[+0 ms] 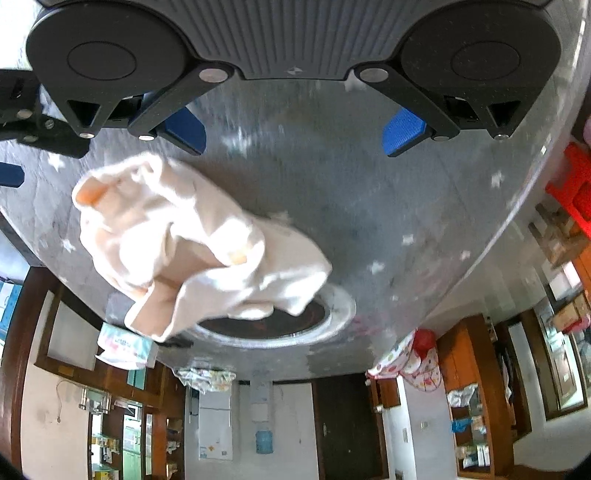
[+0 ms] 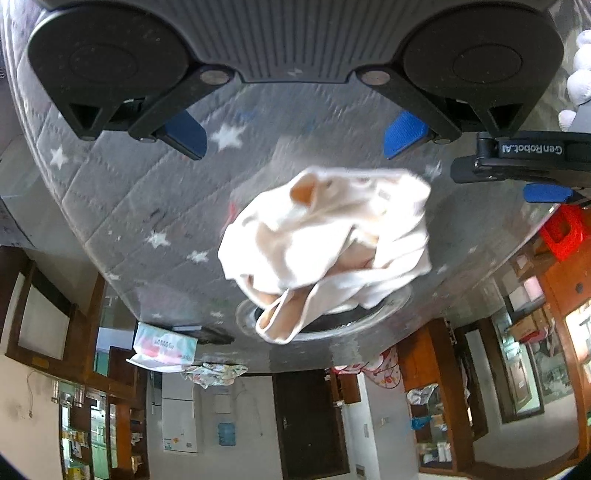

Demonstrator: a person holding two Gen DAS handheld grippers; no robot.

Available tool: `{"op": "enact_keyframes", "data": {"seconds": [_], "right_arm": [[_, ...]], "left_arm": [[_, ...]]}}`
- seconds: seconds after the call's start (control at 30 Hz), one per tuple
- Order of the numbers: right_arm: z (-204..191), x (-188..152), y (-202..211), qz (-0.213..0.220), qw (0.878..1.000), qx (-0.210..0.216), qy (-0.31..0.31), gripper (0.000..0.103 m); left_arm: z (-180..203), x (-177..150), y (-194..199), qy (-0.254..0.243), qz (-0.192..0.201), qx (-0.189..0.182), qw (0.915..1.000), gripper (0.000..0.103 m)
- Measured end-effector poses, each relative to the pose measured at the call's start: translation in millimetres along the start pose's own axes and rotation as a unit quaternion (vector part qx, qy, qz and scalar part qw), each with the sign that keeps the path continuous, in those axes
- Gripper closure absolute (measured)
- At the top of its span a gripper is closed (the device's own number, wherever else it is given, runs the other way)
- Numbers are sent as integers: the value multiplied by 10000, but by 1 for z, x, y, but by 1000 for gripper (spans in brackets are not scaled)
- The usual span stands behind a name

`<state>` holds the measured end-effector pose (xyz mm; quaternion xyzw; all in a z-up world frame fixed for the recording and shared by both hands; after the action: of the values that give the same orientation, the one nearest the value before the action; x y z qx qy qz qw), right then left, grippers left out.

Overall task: Fold clothes
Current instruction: 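Move both tools to the sweatshirt and close each on its fabric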

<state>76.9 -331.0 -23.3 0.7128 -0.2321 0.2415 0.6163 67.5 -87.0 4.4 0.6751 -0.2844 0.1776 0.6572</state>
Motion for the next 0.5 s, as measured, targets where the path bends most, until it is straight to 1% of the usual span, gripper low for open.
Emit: {"op": "enact_keyframes", "data": {"seconds": [0.07,0.17,0.2,0.27,0.3,0.37,0.4,0.43,0.5], "right_arm": [[5,11,-3,23,10000,56,-53,2],[12,24,-10,53,9999,58,-80,8],[14,29,-14,46,9999,66,-102,11],[19,36,-20,23,9998,92,-173,13],[22,41,-25,10,9997,114,-201,16],[27,47,-32,2,9997,88,-213,17],[29,50,-36,2,9998,77,-204,20],[32,54,-39,4,9998,92,-200,21],[37,59,-47,-24,9996,135,-262,24]], "left_arm": [[-1,11,-3,0,82,-22,10000,0],[-4,29,-10,106,146,-173,9997,0],[-4,35,-13,104,166,-219,9996,1],[-5,46,-19,91,204,-305,9993,1],[-4,51,-23,61,217,-333,9992,4],[-3,62,-30,-5,242,-388,9990,10],[-2,67,-34,-54,255,-411,9988,15],[-1,71,-39,-106,262,-432,9987,19],[2,77,-49,-221,238,-468,9984,23]]}}
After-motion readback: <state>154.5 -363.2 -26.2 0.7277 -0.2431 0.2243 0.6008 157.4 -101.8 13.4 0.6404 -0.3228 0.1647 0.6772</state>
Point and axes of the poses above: each gripper's, at about its wrist camera, not at the fingertips, and y roughly against the way its jaws point, z to its right, x to its top, the point moved 4 cm from there along -y, roughly the way its jaws point, and after that the axes turned 9 degrees about -z, right-handed, at the moved point
